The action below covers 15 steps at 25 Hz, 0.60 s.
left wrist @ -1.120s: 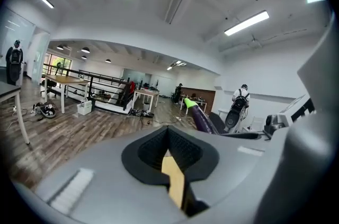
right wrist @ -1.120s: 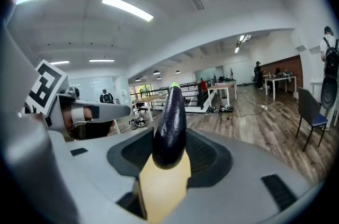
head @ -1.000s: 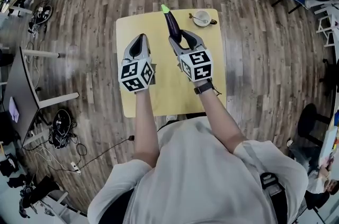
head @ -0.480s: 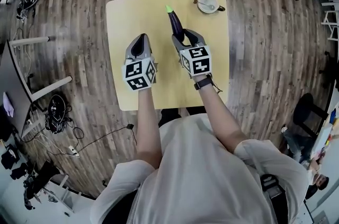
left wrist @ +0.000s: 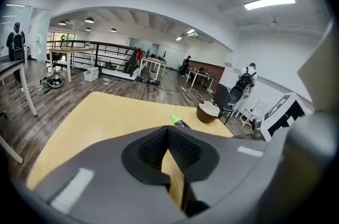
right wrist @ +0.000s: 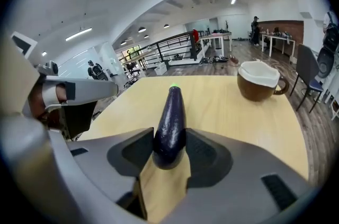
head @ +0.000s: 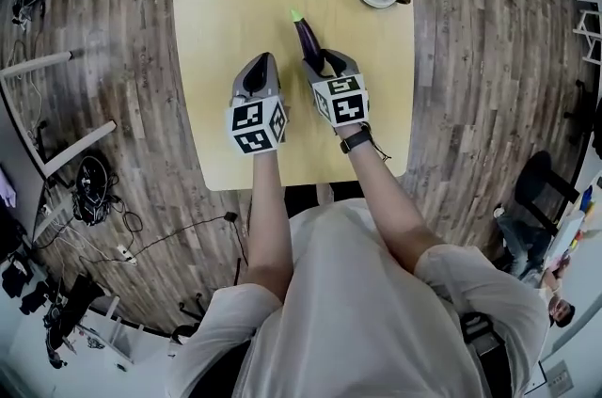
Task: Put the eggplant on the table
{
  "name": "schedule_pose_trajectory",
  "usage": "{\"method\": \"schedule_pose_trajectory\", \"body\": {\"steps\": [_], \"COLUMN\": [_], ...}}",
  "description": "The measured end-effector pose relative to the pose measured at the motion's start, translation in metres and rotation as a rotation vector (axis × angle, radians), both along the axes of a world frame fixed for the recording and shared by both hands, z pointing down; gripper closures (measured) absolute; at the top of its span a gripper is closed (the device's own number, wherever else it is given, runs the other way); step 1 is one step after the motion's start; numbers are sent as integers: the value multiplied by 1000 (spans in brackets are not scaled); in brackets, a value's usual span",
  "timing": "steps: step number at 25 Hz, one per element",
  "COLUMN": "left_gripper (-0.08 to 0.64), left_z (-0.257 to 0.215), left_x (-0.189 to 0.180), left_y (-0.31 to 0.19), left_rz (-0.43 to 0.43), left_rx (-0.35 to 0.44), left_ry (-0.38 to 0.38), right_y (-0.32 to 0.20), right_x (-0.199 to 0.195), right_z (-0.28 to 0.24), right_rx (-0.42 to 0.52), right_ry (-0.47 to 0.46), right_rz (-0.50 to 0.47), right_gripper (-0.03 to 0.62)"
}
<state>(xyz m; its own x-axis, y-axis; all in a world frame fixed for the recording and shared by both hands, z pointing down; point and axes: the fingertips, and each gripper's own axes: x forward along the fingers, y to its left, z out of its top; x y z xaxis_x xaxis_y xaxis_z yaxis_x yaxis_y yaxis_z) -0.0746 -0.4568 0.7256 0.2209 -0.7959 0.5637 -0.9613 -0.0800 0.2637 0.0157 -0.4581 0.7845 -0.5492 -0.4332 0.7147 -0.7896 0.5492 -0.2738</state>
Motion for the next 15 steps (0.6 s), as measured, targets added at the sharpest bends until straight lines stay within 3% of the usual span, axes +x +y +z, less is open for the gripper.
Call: {"method": "schedule_pose_trajectory", "body": {"steps": [8, 15], "left_gripper": [551, 551], "left_z": [15, -1], "left_x": [0, -2], "left_y": [9, 17], "left_rz": [17, 16], "left_rx": [-30, -15], "left_ry": [0, 0], "right_y": [-2, -2], "right_x": [2, 4], "right_z": [19, 17], "right_rx": [-30, -26], "right_ry": [38, 35], "right_rz": [-38, 3], "right_gripper": [399, 375]}}
